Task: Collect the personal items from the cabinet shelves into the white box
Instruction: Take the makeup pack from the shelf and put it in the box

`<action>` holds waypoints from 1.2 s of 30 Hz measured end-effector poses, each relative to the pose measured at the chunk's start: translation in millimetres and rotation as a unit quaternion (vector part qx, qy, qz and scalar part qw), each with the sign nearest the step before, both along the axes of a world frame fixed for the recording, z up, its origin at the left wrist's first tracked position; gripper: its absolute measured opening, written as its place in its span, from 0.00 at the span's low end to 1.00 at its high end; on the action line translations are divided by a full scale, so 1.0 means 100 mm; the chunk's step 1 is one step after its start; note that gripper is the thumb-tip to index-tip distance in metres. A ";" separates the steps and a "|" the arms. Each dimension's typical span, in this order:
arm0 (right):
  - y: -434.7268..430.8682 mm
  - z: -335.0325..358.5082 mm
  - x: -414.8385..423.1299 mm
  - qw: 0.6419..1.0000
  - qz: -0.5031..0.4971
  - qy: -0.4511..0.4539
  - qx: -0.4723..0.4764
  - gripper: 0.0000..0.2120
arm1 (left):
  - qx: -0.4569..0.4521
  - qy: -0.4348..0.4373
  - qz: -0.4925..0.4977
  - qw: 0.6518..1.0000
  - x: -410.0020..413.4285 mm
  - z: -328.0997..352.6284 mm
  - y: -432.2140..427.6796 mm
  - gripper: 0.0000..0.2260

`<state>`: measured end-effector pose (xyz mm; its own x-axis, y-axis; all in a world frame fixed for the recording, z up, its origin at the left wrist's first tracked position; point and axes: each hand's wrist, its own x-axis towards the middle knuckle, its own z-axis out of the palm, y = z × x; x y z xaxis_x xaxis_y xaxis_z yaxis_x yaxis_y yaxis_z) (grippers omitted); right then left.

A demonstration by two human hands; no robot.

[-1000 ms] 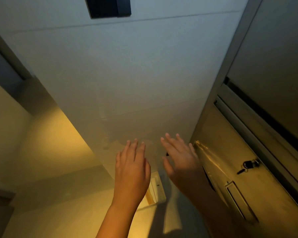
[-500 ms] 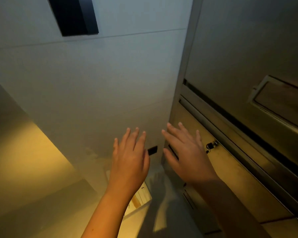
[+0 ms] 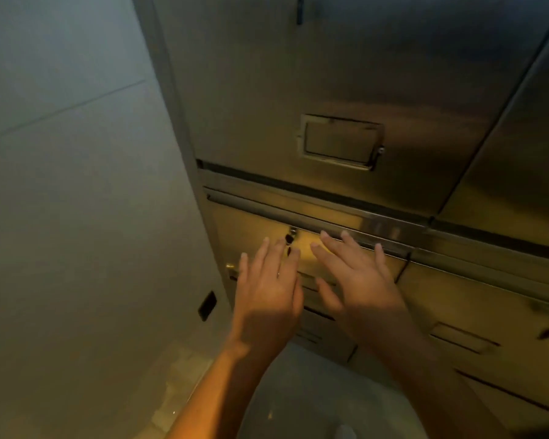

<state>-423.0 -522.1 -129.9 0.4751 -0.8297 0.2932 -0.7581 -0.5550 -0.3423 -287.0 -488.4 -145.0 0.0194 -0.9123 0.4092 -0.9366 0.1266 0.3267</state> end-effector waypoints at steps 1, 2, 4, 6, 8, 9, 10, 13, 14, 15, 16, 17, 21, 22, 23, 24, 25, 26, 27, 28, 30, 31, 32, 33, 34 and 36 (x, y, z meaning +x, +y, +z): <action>0.04 0.02 -0.11 1.000 -0.025 0.005 -0.001 0.25 | 0.003 0.001 -0.018 1.000 -0.10 0.03 -0.04 0.19; 0.08 0.04 -0.22 0.999 -0.048 0.010 -0.005 0.25 | 0.009 0.003 -0.037 0.999 -0.20 0.06 -0.06 0.19; 0.17 0.08 -0.45 0.996 -0.088 0.011 -0.018 0.24 | 0.007 0.009 -0.078 0.997 -0.40 0.08 -0.08 0.20; 0.28 0.12 -0.66 0.991 -0.126 0.010 -0.033 0.24 | 0.007 0.012 -0.115 0.993 -0.62 0.10 -0.06 0.20; 0.38 0.14 -0.88 0.987 -0.156 0.015 -0.047 0.22 | -0.004 0.006 -0.142 0.990 -0.85 0.10 -0.01 0.20; 0.44 0.15 -0.99 0.984 -0.171 0.019 -0.056 0.21 | -0.009 0.004 -0.157 0.988 -0.96 0.11 0.02 0.20; 0.49 0.15 -1.10 0.981 -0.184 0.021 -0.061 0.21 | -0.013 0.006 -0.170 0.985 -1.07 0.11 0.04 0.20; 0.63 0.13 -1.46 0.976 -0.210 0.008 -0.059 0.21 | -0.016 0.017 -0.208 0.978 -1.44 0.11 0.10 0.20; 0.68 0.13 -1.61 0.974 -0.220 0.007 -0.059 0.22 | -0.017 0.015 -0.218 0.976 -1.58 0.10 0.13 0.21; 0.74 0.12 -1.77 0.971 -0.230 0.010 -0.059 0.22 | -0.018 0.011 -0.226 0.974 -1.74 0.10 0.17 0.21; 0.81 0.11 -1.94 0.968 -0.242 0.012 -0.060 0.22 | -0.016 0.005 -0.232 0.973 -1.92 0.10 0.20 0.21; 0.88 0.12 -2.12 0.966 -0.252 0.010 -0.061 0.22 | -0.016 0.001 -0.239 0.971 -2.11 0.10 0.25 0.21; 1.22 0.19 -2.90 0.952 -0.298 0.007 -0.066 0.21 | -0.029 -0.003 -0.268 0.963 -2.97 0.11 0.46 0.20; 1.30 0.22 -3.10 0.949 -0.306 0.006 -0.070 0.20 | -0.030 -0.003 -0.276 0.961 -3.19 0.11 0.51 0.20; 1.37 0.24 -3.30 0.946 -0.315 0.007 -0.073 0.20 | -0.030 -0.003 -0.287 0.958 -3.40 0.12 0.56 0.20; 1.44 0.27 -3.51 0.943 -0.324 0.011 -0.073 0.20 | -0.031 -0.005 -0.297 0.954 -3.62 0.13 0.60 0.21; 1.51 0.29 -3.70 0.940 -0.334 0.018 -0.072 0.21 | -0.034 -0.009 -0.307 0.951 -3.82 0.14 0.64 0.21; 1.57 0.31 -3.89 0.936 -0.343 0.026 -0.070 0.21 | -0.040 -0.010 -0.316 0.948 -4.02 0.15 0.67 0.21; 1.64 0.31 -4.08 0.933 -0.352 0.031 -0.067 0.21 | -0.042 -0.007 -0.326 0.944 -4.21 0.17 0.71 0.21; 1.70 0.32 -4.26 0.929 -0.362 0.034 -0.066 0.22 | -0.045 -0.003 -0.334 0.941 -4.39 0.18 0.74 0.21; 1.82 0.31 -4.57 0.922 -0.380 0.043 -0.070 0.21 | -0.053 -0.002 -0.357 0.933 -4.73 0.21 0.80 0.21; 1.88 0.32 -4.70 0.918 -0.389 0.046 -0.069 0.21 | -0.055 -0.001 -0.369 0.928 -4.88 0.22 0.83 0.21; 1.94 0.32 -4.82 0.913 -0.398 0.047 -0.069 0.21 | -0.056 0.002 -0.381 0.923 -5.03 0.23 0.87 0.21; 1.99 0.33 -4.93 0.909 -0.409 0.043 -0.071 0.21 | -0.051 0.005 -0.393 0.918 -5.17 0.23 0.91 0.21; 2.04 0.33 -5.04 0.904 -0.420 0.035 -0.075 0.20 | -0.047 0.008 -0.405 0.913 -5.29 0.24 0.95 0.20; 2.10 0.33 -5.23 0.893 -0.443 0.025 -0.073 0.19 | -0.046 0.012 -0.428 0.903 -5.51 0.24 1.00 0.20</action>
